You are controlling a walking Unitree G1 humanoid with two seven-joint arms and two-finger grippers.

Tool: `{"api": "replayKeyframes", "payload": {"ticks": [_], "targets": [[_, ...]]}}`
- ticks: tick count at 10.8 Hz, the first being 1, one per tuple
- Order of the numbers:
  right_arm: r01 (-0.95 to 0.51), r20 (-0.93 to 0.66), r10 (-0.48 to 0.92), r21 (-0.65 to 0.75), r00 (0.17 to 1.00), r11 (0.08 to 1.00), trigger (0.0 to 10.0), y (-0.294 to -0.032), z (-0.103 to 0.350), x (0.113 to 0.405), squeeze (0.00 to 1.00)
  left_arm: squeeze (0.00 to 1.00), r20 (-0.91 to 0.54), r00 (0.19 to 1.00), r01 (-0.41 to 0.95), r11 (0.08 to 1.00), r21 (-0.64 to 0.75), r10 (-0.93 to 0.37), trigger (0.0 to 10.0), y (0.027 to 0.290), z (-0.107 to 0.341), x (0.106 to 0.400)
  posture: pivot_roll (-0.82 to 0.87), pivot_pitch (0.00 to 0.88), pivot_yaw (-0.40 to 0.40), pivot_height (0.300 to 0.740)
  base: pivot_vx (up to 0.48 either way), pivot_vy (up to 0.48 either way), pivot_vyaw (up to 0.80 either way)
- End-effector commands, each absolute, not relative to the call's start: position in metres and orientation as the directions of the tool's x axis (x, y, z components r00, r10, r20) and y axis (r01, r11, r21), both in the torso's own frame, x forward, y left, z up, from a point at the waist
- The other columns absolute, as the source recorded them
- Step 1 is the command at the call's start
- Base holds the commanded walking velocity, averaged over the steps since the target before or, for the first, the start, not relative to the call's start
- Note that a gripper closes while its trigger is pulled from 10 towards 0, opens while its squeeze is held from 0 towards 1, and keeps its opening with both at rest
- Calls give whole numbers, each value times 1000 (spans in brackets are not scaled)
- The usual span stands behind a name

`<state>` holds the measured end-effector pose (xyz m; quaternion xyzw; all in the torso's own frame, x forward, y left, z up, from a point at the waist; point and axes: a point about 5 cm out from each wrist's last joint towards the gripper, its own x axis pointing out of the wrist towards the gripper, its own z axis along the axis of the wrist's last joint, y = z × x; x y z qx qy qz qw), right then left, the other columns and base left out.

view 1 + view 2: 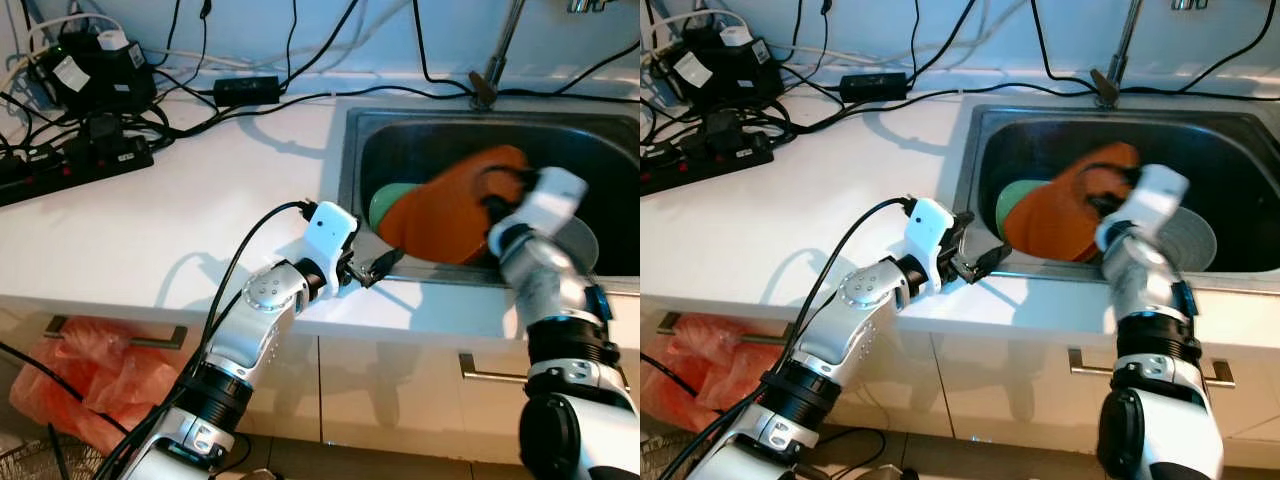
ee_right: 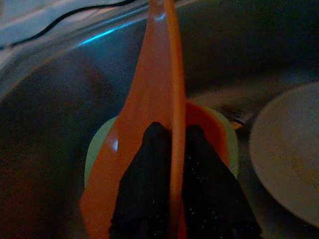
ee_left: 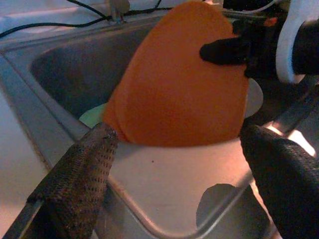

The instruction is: Kitchen organization

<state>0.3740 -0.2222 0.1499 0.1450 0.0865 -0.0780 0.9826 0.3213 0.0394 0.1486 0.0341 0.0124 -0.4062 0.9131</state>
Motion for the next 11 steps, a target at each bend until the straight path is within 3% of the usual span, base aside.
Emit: {"api": "replayKeyframes", "payload": {"ticks": [1,2,11], "targets": [[171,-232,-120,216,965,961,10000,-222,140,373,298,0,-48,661,750,657,76,-749,10000,38,155,322,13,70,50,740,0,0,0],[131,-255,-83,180,963,975,10000,-221,131,373,1000,0,-50,671,741,667,73,-740,10000,41,157,322,19,73,50,740,0,0,0],[144,-288,-121,61,950,988,10000,-232,132,380,1000,0,-107,669,742,670,32,-736,10000,48,151,324,26,67,47,740,0,0,0]]}}
